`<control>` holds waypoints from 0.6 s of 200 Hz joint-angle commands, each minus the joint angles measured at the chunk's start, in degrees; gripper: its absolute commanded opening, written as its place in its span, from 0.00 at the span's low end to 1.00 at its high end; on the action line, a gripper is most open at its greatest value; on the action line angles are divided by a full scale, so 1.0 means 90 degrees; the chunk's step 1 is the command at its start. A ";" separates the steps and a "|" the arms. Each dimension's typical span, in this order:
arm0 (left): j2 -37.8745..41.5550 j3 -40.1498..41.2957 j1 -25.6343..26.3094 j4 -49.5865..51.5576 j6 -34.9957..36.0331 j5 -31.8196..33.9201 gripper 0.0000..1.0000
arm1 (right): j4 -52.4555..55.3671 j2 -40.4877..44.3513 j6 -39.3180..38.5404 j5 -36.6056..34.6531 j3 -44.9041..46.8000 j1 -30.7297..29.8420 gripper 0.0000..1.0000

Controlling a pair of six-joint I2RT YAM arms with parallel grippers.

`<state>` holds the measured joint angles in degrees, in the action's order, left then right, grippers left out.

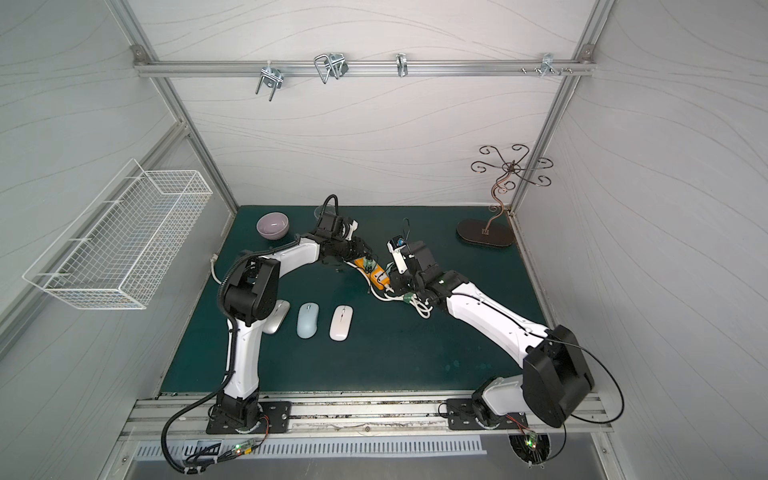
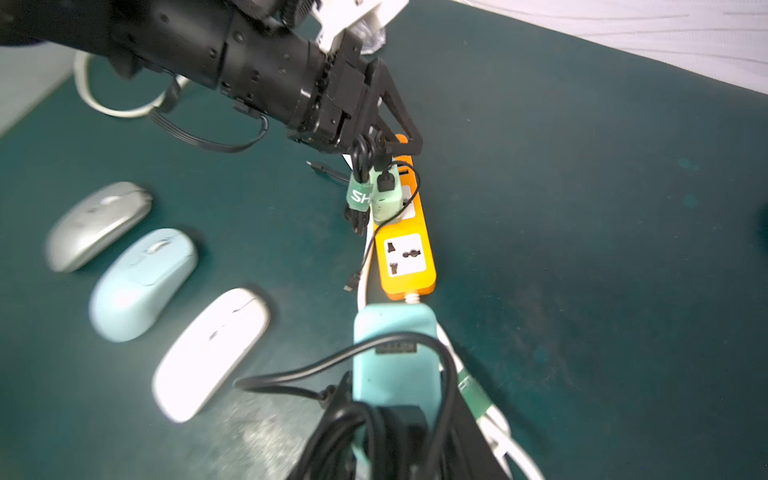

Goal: Unplug the wireless mouse
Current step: Remove the plug from the socket.

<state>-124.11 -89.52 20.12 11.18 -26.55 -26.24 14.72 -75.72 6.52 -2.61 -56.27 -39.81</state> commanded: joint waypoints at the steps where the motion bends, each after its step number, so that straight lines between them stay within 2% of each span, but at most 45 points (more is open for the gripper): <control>1: 0.0790 0.0286 -0.0048 0.0445 0.0399 0.0596 0.48 | -0.0035 0.0460 0.0205 0.0854 0.0026 0.0078 0.00; 24: 0.1464 0.0650 -0.0055 0.0404 0.0570 0.0812 0.52 | -0.0176 0.0695 0.0342 0.1409 0.0118 0.0190 0.00; 39: 0.1694 0.0784 -0.0058 0.0330 0.0643 0.0811 0.59 | -0.0242 0.0742 0.0434 0.1583 0.0189 0.0228 0.00; 76: 0.1905 0.0918 -0.0068 0.0284 0.0622 0.0436 0.60 | -0.0677 0.0980 0.0738 0.2399 0.0498 0.0402 0.00; 105: 0.3002 0.2130 -0.0068 -0.1135 0.0385 -0.0360 0.60 | -0.1512 0.1148 0.1341 0.3673 0.0876 0.0970 0.00; 120: 0.3658 0.2979 -0.0096 -0.2300 0.0235 -0.1102 0.60 | -0.2007 0.1116 0.1742 0.4350 0.1029 0.1275 0.00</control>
<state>-100.36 -69.80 19.75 7.22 -22.61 -26.22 6.61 -67.00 15.64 23.99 -48.34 -31.92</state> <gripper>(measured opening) 0.597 0.292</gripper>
